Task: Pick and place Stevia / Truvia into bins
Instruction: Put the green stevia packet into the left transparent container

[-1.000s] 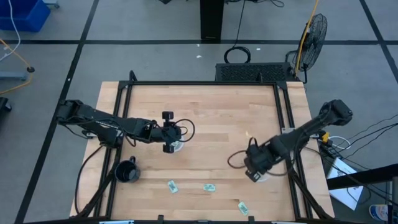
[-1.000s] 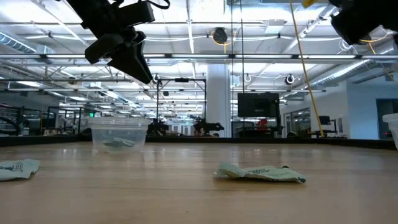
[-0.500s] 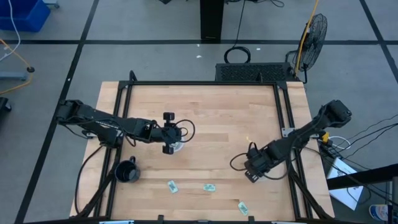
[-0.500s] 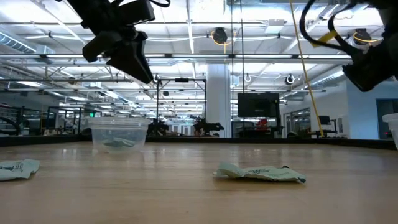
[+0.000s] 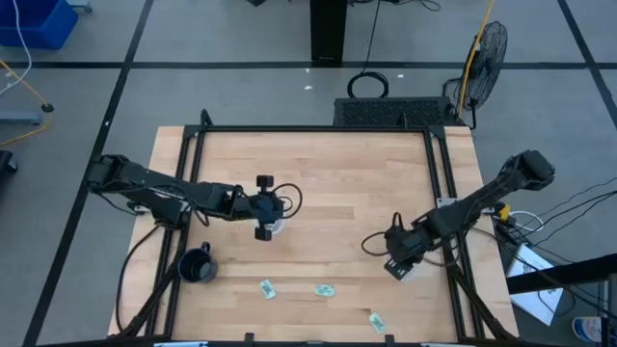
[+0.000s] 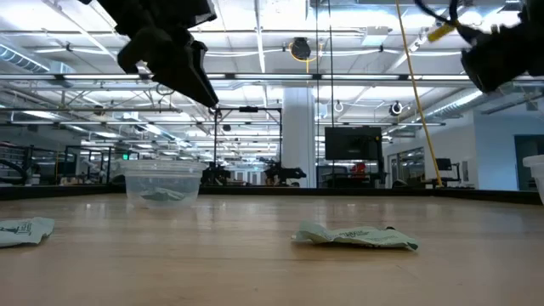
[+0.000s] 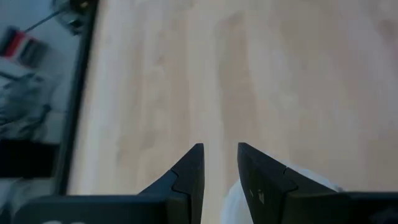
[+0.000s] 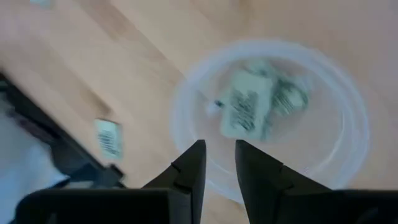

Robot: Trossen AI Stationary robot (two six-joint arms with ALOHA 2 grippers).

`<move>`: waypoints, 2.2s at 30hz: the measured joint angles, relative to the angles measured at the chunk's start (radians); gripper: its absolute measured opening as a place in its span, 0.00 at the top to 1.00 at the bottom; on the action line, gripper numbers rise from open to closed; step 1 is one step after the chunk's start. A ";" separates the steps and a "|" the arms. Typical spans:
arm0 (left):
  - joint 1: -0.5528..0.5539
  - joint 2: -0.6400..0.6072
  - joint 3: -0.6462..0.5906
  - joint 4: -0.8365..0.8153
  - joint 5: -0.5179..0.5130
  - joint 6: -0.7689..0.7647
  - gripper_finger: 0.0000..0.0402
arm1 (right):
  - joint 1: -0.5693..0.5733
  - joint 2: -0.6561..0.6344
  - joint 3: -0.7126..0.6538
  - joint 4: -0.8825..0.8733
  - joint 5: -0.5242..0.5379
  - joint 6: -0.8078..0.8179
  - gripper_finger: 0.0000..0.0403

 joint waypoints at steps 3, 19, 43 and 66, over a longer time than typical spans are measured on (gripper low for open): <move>-0.001 0.000 0.000 -0.007 0.141 -0.049 0.74 | 0.005 -0.078 0.000 0.050 0.116 -0.065 0.80; -0.301 0.000 -0.184 0.111 0.474 -0.310 0.74 | 0.086 -0.188 -0.310 1.217 0.949 -1.363 0.81; -0.377 0.214 -0.262 0.442 0.425 -0.633 0.66 | -0.076 -0.188 -0.490 1.957 0.766 -1.836 0.80; -0.395 0.301 -0.258 0.393 0.334 -0.565 0.82 | -0.179 -0.188 -0.485 1.919 0.762 -1.816 0.80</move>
